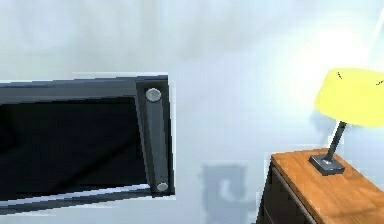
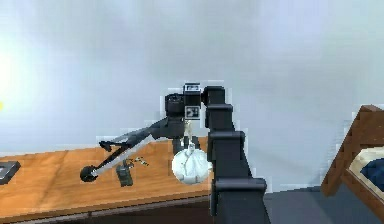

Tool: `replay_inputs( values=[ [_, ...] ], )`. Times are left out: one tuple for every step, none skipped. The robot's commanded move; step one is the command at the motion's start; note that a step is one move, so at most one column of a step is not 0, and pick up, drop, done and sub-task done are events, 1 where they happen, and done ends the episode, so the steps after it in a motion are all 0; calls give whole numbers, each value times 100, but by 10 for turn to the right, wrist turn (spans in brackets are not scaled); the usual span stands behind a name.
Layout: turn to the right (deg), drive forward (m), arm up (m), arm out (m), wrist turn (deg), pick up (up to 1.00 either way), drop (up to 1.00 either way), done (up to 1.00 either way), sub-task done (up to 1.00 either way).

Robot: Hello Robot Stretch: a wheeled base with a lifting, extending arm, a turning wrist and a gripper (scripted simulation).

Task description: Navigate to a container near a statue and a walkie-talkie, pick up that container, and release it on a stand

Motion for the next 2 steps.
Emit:
replay_inputs(
  values=[
    [0,0,0,0,450,0,0,0,0],
    [0,0,0,0,450,0,0,0,0]
  ],
)
